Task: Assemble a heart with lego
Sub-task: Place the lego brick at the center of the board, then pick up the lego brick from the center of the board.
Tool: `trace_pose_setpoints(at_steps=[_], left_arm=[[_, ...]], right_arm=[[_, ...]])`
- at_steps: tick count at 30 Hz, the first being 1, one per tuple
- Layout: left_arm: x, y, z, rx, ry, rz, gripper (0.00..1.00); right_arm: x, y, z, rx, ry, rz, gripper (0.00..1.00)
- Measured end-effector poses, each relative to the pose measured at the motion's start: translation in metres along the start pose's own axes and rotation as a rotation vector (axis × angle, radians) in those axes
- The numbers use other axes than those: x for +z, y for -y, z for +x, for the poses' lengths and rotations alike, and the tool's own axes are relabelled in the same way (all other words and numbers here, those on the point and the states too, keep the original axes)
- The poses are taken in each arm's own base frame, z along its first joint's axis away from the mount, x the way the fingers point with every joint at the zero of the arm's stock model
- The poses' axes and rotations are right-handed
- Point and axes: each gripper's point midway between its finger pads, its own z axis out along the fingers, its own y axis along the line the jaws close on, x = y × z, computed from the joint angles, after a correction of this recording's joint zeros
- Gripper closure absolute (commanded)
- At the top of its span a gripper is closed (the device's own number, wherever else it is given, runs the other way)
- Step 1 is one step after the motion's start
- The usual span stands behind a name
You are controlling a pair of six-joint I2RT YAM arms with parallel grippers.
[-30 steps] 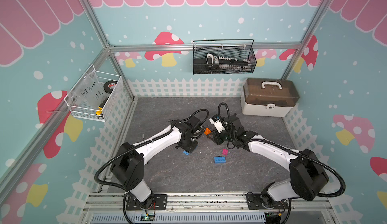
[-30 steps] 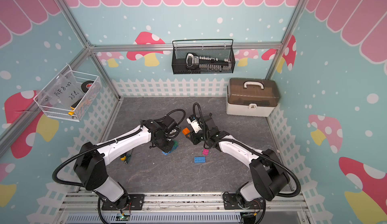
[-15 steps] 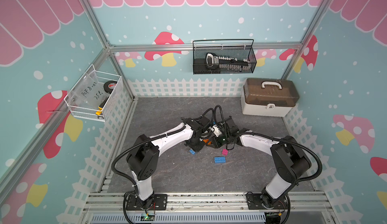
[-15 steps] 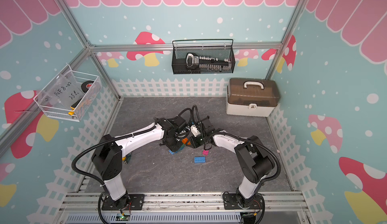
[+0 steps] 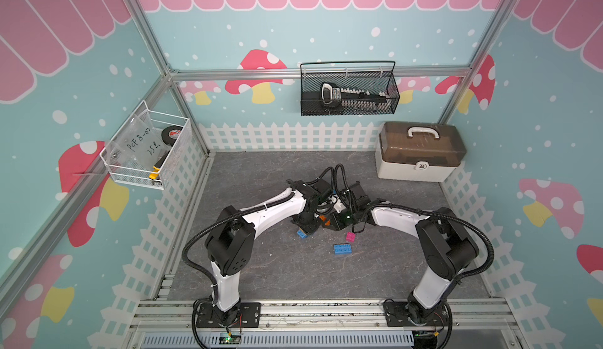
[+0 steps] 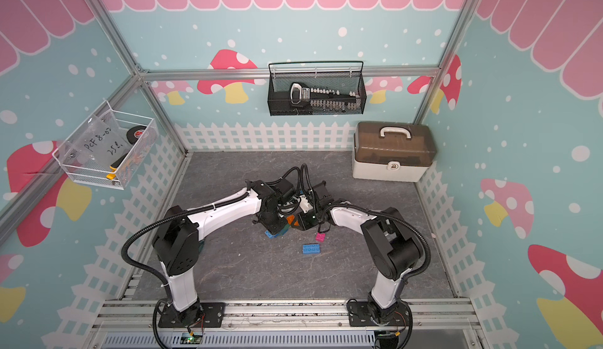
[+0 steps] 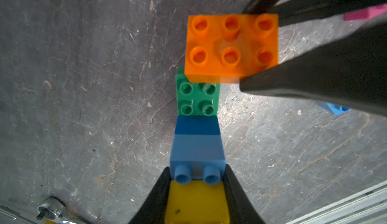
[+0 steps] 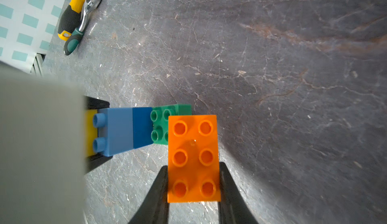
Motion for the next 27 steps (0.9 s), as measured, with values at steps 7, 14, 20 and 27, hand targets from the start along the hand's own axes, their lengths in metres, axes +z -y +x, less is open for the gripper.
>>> trace_pose_setpoints(at_steps=[7,14,20,27], left_arm=[[-0.001,0.001,-0.009,0.022,0.036,-0.007,0.46],[-0.01,-0.007,-0.018,-0.005,0.151,-0.051,0.41],[-0.057,-0.027,-0.008,-0.17,0.351,-0.121,0.33],[-0.075,-0.015,0.064,-0.342,0.638,-0.035,0.15]], right_arm=[[0.003,0.005,0.005,0.012,-0.019,0.019,0.73],[0.004,0.004,0.005,0.01,-0.02,0.016,0.73],[0.004,0.001,0.006,0.006,-0.024,0.012,0.74],[0.002,-0.001,0.005,0.001,-0.02,0.01,0.74]])
